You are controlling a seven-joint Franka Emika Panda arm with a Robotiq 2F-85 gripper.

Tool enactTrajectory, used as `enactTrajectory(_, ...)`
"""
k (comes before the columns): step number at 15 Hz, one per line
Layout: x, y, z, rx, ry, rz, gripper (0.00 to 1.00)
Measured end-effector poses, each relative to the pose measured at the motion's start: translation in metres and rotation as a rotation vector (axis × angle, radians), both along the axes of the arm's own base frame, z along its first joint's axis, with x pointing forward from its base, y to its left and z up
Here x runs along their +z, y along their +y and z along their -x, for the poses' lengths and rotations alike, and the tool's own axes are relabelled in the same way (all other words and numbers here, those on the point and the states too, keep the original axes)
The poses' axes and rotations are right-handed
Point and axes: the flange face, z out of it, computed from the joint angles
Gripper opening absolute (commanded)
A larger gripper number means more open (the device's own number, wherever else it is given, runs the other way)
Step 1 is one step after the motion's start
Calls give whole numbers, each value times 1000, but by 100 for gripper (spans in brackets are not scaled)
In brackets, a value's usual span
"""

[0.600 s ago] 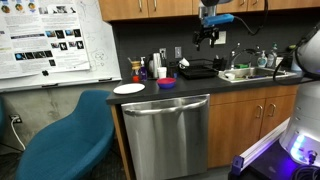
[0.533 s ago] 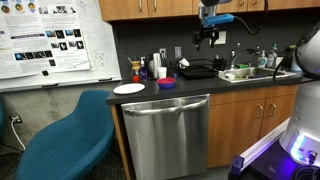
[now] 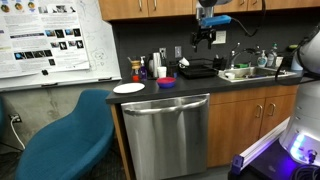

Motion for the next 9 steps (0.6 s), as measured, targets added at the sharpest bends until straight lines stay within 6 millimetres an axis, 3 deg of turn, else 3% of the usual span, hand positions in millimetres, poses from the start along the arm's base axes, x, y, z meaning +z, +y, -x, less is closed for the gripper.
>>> enactTrajectory(3, 2, -15, 1, -30, -5, -2, 100)
enactTrajectory(9, 3, -12, 1, -25, -6, 0, 100)
